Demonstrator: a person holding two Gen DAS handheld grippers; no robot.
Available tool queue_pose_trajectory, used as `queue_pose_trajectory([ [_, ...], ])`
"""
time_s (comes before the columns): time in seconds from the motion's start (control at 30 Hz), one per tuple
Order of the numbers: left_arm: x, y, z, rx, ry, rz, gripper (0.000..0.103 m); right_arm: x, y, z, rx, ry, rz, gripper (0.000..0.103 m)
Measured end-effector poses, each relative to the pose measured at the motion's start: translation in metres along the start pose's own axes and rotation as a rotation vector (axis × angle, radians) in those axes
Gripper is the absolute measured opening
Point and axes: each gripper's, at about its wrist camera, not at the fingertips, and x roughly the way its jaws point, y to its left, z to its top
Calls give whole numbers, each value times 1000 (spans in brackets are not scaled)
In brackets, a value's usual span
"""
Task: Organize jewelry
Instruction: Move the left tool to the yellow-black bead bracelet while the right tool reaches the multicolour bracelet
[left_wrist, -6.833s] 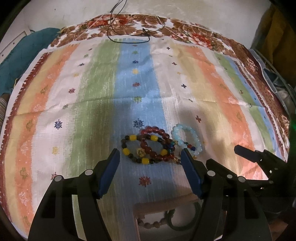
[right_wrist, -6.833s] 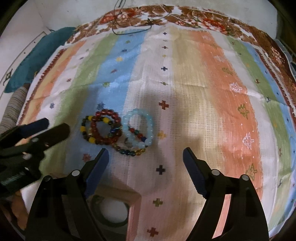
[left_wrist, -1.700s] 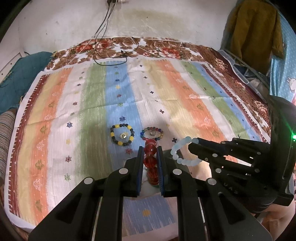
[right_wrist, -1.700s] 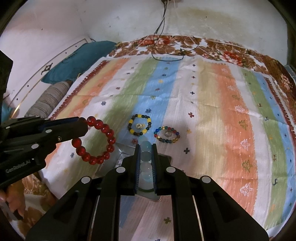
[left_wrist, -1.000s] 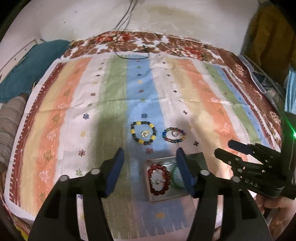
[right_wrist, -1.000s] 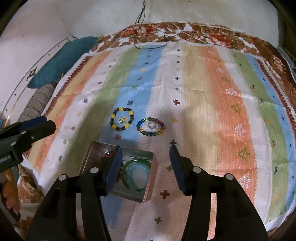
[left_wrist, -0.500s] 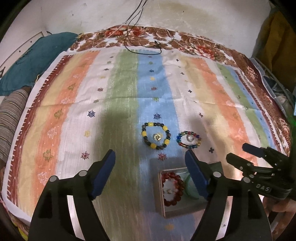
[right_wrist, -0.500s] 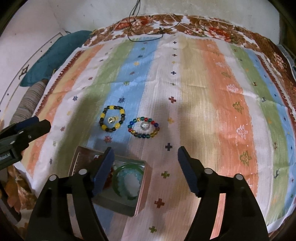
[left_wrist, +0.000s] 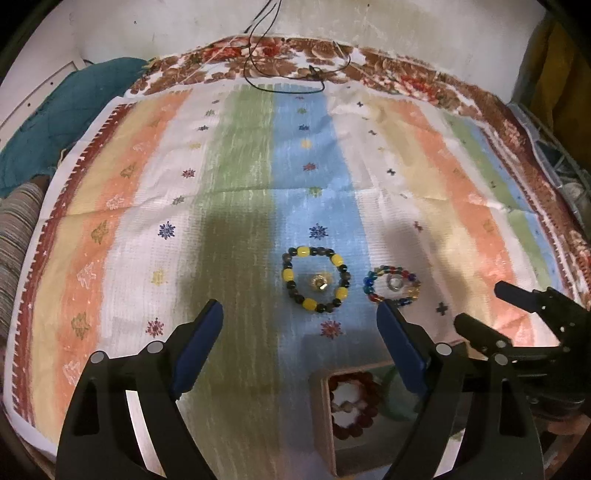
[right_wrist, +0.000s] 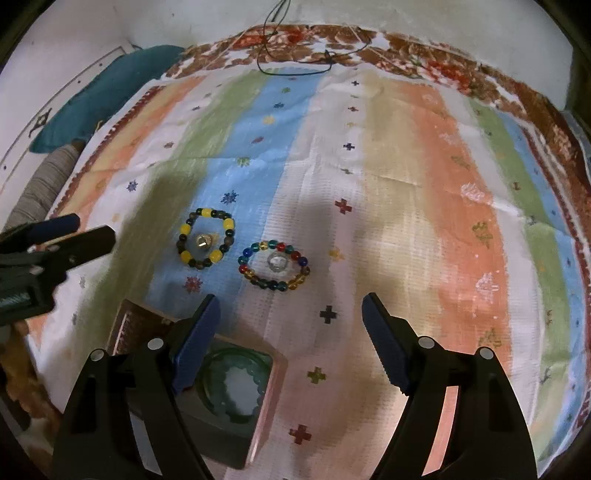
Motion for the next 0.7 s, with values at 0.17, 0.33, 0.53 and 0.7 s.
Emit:
queue_pose_trajectory([
  [0.17, 11, -1, 5, 21, 5, 16, 84, 10, -3, 6, 6, 13, -7, 79],
  [0.33, 22, 0, 10, 20, 16, 6, 84, 22, -12, 11, 65, 28, 25, 79],
  [0.53, 42, 6, 16, -6, 52, -11, 84, 38, -14, 16, 75, 59, 20, 79],
  [0.7, 55, 11, 19, -17, 66, -8, 84, 51, -19, 19, 81, 79, -6, 79],
])
